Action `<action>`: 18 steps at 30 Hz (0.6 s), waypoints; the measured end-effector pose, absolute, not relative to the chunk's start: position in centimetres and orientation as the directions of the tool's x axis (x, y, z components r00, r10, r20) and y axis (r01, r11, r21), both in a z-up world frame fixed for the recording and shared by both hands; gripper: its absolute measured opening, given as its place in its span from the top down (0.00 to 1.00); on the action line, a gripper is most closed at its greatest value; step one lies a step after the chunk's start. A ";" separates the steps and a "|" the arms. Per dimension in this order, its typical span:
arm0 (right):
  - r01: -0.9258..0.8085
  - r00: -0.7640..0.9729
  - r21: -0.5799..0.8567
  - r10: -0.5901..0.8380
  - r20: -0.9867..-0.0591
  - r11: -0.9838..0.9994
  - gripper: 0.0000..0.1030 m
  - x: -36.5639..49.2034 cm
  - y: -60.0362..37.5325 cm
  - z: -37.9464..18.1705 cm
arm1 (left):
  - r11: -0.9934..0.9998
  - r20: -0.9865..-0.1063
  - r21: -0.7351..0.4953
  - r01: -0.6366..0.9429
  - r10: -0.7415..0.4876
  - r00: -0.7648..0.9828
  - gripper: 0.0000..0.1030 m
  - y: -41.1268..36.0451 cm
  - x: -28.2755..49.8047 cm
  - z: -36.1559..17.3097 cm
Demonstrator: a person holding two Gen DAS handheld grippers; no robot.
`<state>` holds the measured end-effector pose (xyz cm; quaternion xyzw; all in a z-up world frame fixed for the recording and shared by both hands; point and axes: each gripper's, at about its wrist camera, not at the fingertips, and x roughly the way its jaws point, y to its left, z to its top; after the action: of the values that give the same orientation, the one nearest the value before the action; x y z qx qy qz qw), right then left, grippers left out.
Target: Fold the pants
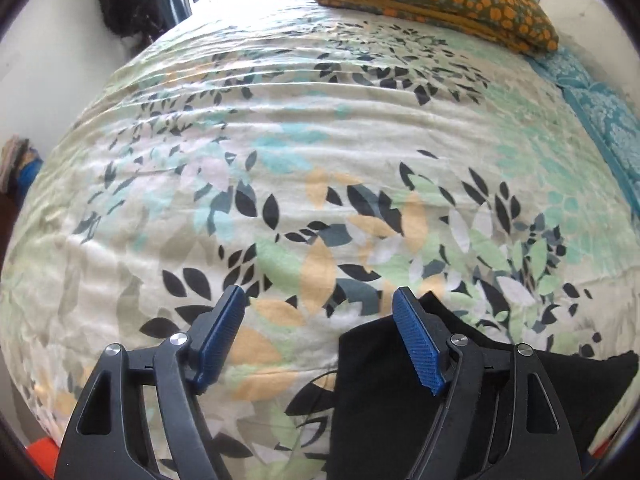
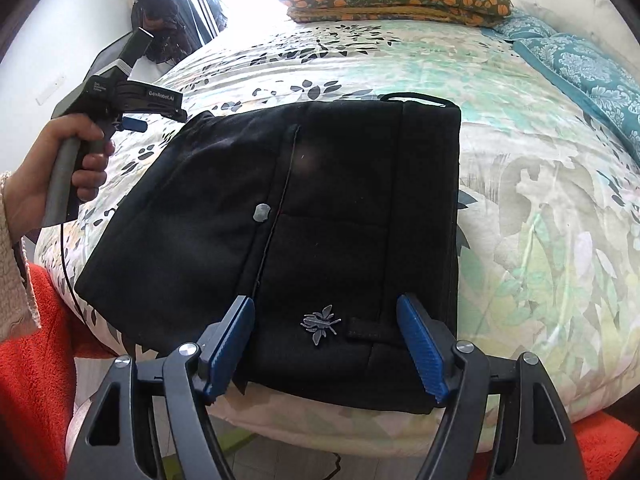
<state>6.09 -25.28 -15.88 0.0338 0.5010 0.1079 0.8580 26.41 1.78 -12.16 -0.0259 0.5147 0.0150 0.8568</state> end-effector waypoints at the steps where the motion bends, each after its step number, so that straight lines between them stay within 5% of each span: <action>1: -0.152 0.474 0.169 0.222 -0.852 0.974 0.28 6.2 -25.3 -15.9 | 0.996 -0.886 -0.085 0.002 -0.076 0.457 0.24 1.2 26.2 -12.2; 3: -0.152 0.472 0.171 0.224 -0.853 0.973 0.27 6.3 -25.4 -15.9 | 0.989 -0.903 -0.101 0.111 -0.138 0.407 0.24 -1.3 26.3 -13.1; 7: -0.152 0.474 0.169 0.222 -0.852 0.974 0.27 6.3 -25.4 -15.8 | 0.983 -0.903 0.156 0.096 0.103 0.416 0.22 -3.8 27.9 -16.2; 12: -0.157 0.482 0.161 0.218 -0.849 0.974 0.27 6.1 -25.3 -15.9 | 0.968 -0.930 0.019 -0.249 0.108 0.351 0.26 3.4 29.4 -15.4; 18: -0.154 0.526 0.233 0.279 -0.803 0.960 0.26 5.2 -26.4 -14.2 | 0.991 -0.882 -0.089 -0.100 -0.032 0.471 0.24 4.6 23.2 -10.2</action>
<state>5.23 -26.37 -14.24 0.0665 0.4707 0.1243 0.8709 23.17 4.61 -10.17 -0.0641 0.5139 0.0197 0.8552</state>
